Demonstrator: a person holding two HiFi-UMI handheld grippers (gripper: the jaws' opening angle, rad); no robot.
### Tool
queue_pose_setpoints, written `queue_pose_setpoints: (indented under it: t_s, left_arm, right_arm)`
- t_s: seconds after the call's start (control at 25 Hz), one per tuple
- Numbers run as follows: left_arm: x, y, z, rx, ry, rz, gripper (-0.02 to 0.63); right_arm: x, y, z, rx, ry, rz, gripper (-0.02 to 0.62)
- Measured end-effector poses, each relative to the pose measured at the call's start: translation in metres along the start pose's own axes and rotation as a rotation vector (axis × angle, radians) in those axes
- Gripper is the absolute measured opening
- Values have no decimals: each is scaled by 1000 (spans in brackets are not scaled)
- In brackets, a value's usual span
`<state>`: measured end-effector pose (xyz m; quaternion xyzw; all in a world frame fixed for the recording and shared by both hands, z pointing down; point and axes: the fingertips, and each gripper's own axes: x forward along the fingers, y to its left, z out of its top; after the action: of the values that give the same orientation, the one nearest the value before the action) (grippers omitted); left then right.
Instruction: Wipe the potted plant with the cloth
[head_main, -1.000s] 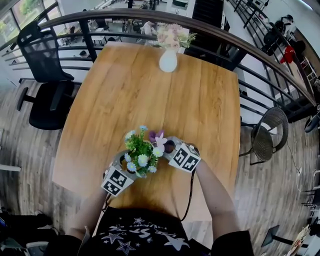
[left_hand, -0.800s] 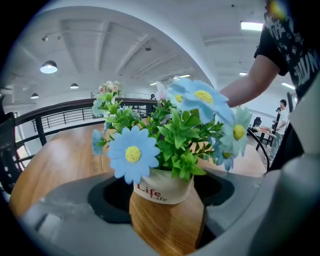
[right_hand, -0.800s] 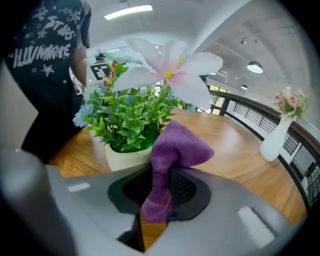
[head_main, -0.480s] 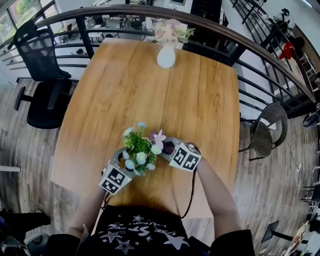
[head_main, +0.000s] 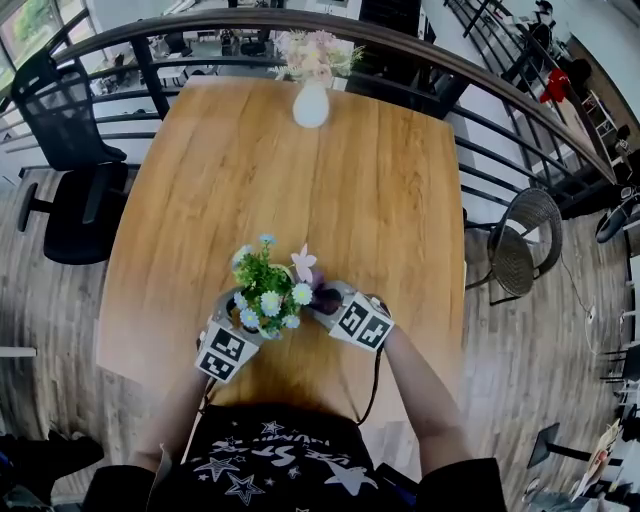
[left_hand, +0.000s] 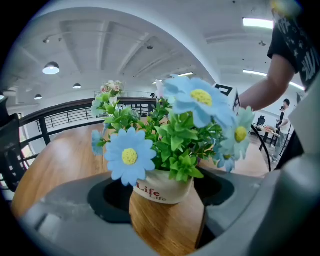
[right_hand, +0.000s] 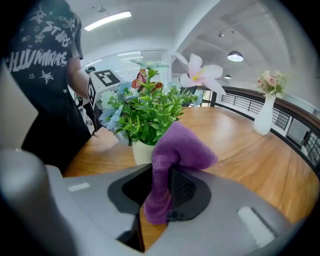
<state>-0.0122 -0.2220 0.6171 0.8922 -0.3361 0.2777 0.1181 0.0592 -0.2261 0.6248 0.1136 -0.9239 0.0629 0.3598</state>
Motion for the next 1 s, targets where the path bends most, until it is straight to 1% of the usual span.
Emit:
queue_pose_setpoints:
  t_s: [0.32, 0.56, 0.84, 1.0]
  left_arm:
    - [3, -5, 1, -24, 15, 32, 393]
    - [10, -9, 4, -44, 16, 55, 393]
    - [14, -10, 8, -77, 10, 91, 393]
    - [19, -11, 9, -108, 2, 128, 393]
  right_arm:
    - [-6, 6, -6, 148, -64, -96, 81]
    - [-14, 12, -11, 228, -103, -138, 81]
    - [-18, 26, -8, 287, -134, -138, 83]
    - [-16, 36, -6, 293, -137, -123, 83]
